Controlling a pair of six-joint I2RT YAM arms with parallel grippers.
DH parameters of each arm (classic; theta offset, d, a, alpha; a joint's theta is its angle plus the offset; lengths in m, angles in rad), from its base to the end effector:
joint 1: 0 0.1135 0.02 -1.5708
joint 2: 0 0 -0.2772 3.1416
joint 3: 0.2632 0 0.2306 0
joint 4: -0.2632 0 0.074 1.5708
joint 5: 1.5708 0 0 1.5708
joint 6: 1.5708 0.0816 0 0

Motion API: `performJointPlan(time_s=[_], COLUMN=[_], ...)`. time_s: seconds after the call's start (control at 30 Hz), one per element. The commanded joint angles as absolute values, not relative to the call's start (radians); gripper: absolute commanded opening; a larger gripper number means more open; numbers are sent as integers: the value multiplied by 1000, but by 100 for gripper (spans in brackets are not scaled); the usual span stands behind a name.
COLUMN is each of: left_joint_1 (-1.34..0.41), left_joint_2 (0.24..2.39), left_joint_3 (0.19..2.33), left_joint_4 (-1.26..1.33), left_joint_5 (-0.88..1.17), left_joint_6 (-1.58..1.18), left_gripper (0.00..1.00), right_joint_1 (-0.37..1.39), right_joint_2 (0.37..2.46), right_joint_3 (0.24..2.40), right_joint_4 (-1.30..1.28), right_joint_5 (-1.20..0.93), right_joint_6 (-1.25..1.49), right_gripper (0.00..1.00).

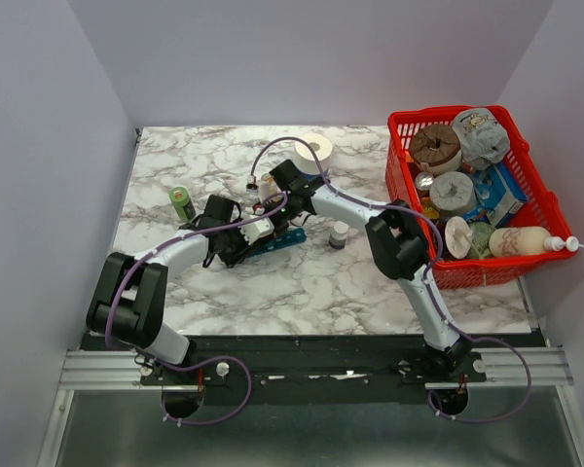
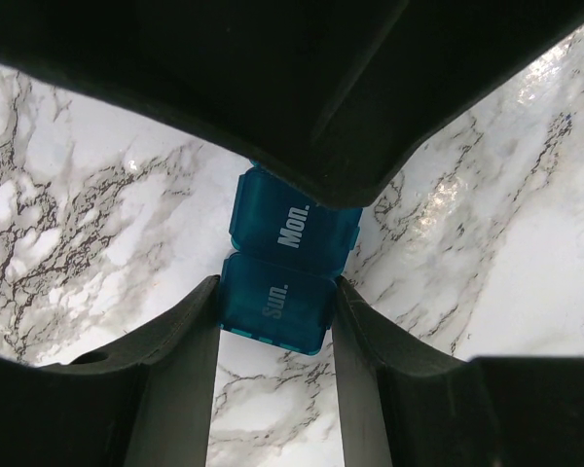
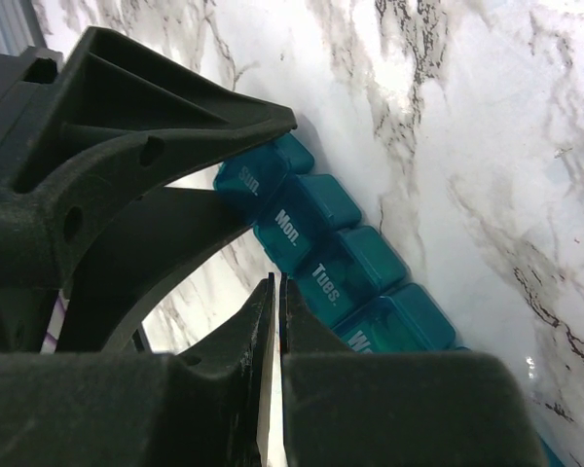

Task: Sort the pills into containers

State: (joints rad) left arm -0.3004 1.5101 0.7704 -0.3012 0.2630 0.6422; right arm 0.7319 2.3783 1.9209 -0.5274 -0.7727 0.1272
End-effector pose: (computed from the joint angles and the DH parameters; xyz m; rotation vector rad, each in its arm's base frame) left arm 0.2663 -0.1047 0.1526 1.2485 2.2469 -0.2163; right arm 0.3486 0.3897 0.1503 -1.0922 2.4167 1.3042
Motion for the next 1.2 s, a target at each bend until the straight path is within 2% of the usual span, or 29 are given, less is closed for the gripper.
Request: performJointPlan(time_s=[0.0,0.3,0.4,0.67,0.93,1.17], left_joint_1=[-307,-307,-307,-307,-307,-307], left_joint_2=[1539,1542,1545,1548,1542,1546], left_joint_3=[770,772,773,776,772,775], left_joint_4=[-319,-322,-324,-324,-322,-324], left_joint_5=[235,235,235,232,232,232], left_joint_6=[643,644,643,643,643,643], left_gripper=[22,22,22,22,22,22], right_joint_1=[716,716,718,719,698,657], right_joint_2=[2319,2342,2393,2445,2358,2284], right_joint_3=[1910,1908,1907,1931,1934,1922], right_joint_4=[-483,-506,-543,-588,-500,-460], right_joint_5=[-856,-830,-784,-632,-875,-933], right_joint_6=[181,183,173,127,146,179], right_gripper=[13,11,7,7,11,11])
